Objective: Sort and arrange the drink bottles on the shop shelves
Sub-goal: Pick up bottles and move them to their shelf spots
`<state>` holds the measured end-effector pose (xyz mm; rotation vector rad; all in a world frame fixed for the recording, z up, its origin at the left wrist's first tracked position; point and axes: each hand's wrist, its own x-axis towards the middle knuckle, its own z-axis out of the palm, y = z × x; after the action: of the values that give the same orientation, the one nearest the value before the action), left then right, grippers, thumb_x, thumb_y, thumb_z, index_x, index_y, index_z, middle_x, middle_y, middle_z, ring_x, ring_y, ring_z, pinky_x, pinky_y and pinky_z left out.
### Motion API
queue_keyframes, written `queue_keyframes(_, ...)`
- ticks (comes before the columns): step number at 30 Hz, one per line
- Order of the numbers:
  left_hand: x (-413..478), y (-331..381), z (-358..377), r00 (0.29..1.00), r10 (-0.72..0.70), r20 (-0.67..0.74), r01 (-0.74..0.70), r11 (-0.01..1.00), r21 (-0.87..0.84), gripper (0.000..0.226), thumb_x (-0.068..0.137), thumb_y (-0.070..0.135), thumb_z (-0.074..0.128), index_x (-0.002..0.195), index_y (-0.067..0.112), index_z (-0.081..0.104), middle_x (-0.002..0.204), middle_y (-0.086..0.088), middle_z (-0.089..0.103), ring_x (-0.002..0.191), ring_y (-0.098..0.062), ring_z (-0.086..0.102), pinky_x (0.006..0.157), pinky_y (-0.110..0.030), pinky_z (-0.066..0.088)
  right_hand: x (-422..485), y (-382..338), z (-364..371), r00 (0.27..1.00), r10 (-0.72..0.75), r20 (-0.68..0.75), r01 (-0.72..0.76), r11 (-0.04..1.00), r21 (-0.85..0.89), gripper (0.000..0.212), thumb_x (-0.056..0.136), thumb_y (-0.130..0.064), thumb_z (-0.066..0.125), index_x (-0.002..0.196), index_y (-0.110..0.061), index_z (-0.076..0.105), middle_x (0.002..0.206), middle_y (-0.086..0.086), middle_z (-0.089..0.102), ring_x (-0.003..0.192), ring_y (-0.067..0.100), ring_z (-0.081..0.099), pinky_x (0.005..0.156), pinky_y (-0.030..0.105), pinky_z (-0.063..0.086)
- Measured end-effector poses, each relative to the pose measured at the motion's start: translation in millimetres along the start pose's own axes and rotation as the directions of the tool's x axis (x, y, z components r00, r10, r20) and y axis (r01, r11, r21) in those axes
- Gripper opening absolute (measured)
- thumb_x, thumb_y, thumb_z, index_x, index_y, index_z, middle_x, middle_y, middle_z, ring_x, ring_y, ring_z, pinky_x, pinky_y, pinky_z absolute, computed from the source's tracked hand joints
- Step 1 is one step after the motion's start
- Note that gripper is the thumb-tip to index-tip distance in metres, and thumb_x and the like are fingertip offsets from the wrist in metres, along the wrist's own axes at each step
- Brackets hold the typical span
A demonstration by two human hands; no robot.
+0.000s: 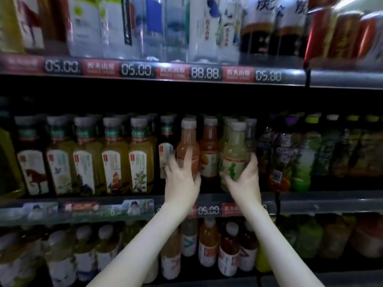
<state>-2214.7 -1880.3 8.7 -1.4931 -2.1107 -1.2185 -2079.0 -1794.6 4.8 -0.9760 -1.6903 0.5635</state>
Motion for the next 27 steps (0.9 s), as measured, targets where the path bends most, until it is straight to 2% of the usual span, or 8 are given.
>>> queue_keyframes(3,16,-6,2,0.994,-0.071,0.083,0.073,0.997,-0.021,0.084,0.096,0.032,0.052,0.151,0.034,-0.012,0.153,-0.020,0.011,0.139,-0.041,0.022,0.104,-0.044,0.041,14,7,6,0.985,0.143,0.097,-0.138,0.989,-0.058,0.093,0.080,-0.035,0.075,0.149,-0.016,0.015,0.143,0.013,0.040,0.128,0.031,0.045,0.100,0.041,0.044)
queue_keyframes(7,22,-14,9,0.994,-0.024,0.103,0.029,0.999,-0.046,0.089,0.095,0.031,0.054,0.149,0.037,-0.018,0.134,-0.021,0.036,0.107,-0.039,0.054,0.085,-0.045,0.052,23,18,5,0.982,0.140,0.125,-0.133,0.989,-0.060,0.072,0.080,-0.034,0.075,0.136,-0.014,0.036,0.128,0.008,0.056,0.117,0.027,0.056,0.093,0.037,0.048)
queue_keyframes(12,20,-17,18,0.998,-0.026,0.063,0.030,0.997,-0.068,0.093,0.094,0.028,0.056,0.148,0.038,-0.020,0.136,-0.020,0.031,0.113,-0.041,0.049,0.085,-0.046,0.052,29,25,-2,0.977,0.104,0.188,-0.096,0.994,-0.046,0.072,0.078,-0.032,0.078,0.135,-0.015,0.038,0.125,0.004,0.060,0.117,0.024,0.057,0.092,0.031,0.046)
queue_keyframes(15,9,-10,19,1.000,-0.016,0.025,0.017,0.999,-0.033,0.090,0.093,0.025,0.055,0.151,0.032,-0.014,0.149,-0.021,0.018,0.130,-0.042,0.033,0.097,-0.045,0.047,18,24,-1,0.983,0.068,0.173,-0.065,0.998,-0.023,0.077,0.081,-0.032,0.075,0.142,-0.017,0.031,0.134,0.004,0.053,0.124,0.021,0.051,0.096,0.030,0.044)
queue_keyframes(18,-27,-10,26,0.984,0.160,-0.084,-0.163,0.986,-0.036,0.081,0.091,0.022,0.059,0.153,0.025,0.007,0.151,-0.023,0.020,0.137,-0.039,0.025,0.110,-0.047,0.033,-26,37,0,0.976,-0.210,-0.059,0.200,0.969,-0.146,0.067,0.091,-0.025,0.064,0.146,-0.012,0.028,0.141,0.007,0.041,0.129,0.019,0.042,0.104,0.028,0.037)
queue_keyframes(21,-76,-30,45,0.908,0.383,-0.168,-0.390,0.921,-0.010,0.061,0.088,0.016,0.060,0.144,0.014,0.035,0.146,-0.020,0.032,0.136,-0.037,0.032,0.113,-0.053,0.027,-86,84,11,0.821,-0.550,-0.152,0.477,0.808,-0.346,0.045,0.088,-0.014,0.062,0.126,-0.006,0.040,0.121,0.009,0.046,0.109,0.025,0.049,0.095,0.033,0.043)
queue_keyframes(24,-121,-62,66,0.856,0.508,-0.096,-0.504,0.861,0.064,0.052,0.088,0.014,0.051,0.139,0.013,0.041,0.144,-0.017,0.031,0.135,-0.034,0.032,0.116,-0.054,0.018,-123,134,27,0.976,-0.219,-0.013,0.200,0.914,-0.353,0.060,0.081,-0.010,0.074,0.129,-0.005,0.039,0.122,0.014,0.048,0.110,0.029,0.048,0.093,0.042,0.047)
queue_keyframes(27,-149,-92,83,0.855,0.505,0.115,-0.516,0.849,0.115,0.060,0.083,0.012,0.057,0.140,0.016,0.040,0.145,-0.018,0.031,0.134,-0.035,0.032,0.115,-0.055,0.020,-128,163,43,0.978,0.120,0.168,-0.032,0.894,-0.447,0.076,0.079,-0.017,0.076,0.141,-0.001,0.034,0.135,0.025,0.044,0.122,0.041,0.043,0.102,0.049,0.040)
